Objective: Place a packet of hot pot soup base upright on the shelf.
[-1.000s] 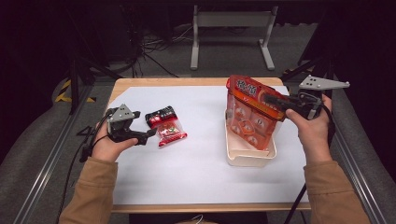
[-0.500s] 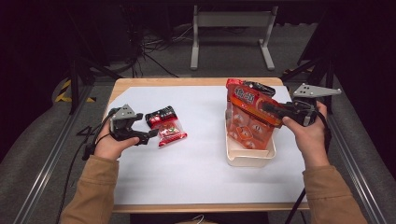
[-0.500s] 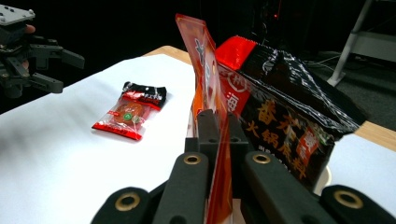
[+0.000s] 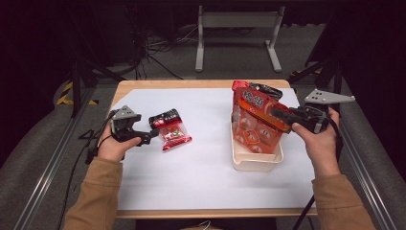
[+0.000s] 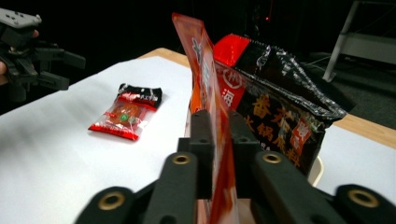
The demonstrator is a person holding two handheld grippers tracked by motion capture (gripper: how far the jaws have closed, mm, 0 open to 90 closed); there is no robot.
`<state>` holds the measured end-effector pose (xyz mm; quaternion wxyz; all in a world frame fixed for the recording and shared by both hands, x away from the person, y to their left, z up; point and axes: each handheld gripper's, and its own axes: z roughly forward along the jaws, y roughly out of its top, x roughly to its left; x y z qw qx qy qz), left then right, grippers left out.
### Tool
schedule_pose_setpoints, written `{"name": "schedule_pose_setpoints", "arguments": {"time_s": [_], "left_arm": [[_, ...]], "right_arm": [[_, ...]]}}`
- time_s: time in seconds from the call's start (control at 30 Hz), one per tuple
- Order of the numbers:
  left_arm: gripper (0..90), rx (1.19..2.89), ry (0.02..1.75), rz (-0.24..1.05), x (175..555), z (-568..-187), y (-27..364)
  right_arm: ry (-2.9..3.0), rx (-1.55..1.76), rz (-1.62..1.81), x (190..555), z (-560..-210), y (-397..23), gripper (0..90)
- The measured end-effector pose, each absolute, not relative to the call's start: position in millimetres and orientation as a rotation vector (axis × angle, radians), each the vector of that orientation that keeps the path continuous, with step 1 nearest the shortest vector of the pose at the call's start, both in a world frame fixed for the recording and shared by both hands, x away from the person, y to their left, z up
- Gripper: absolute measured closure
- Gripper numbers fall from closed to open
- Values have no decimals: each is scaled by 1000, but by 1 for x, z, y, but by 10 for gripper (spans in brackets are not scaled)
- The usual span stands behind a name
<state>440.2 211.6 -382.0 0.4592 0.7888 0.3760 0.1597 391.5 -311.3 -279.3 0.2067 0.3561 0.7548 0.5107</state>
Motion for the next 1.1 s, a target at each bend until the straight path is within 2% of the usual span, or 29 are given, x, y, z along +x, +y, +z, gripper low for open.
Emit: {"name": "schedule_pose_setpoints", "arguments": {"time_s": [0.07, 0.13, 0.17, 0.2, 0.4, 0.63, 0.8, 1.1], "left_arm": [[35, 1939, 933, 391, 441, -382, 214], [38, 1935, 939, 381, 442, -383, 216], [38, 1937, 941, 381, 442, -383, 217], [38, 1937, 941, 381, 442, -383, 217], [38, 1921, 934, 363, 445, -384, 222], [36, 1900, 906, 365, 446, -383, 225], [74, 1900, 900, 378, 446, -383, 225], [91, 1898, 931, 398, 448, -384, 224]], "right_arm": [[2082, 996, 1446, 390, -278, -312, 709], [2039, 1029, 1485, 387, -276, -314, 565], [2025, 1030, 1495, 385, -275, -316, 522], [2025, 1030, 1495, 385, -275, -316, 522], [1988, 1011, 1468, 370, -270, -326, 376], [1957, 998, 1448, 355, -268, -337, 339], [1941, 987, 1419, 341, -269, -346, 323], [1942, 980, 1342, 323, -282, -356, 317]]}}
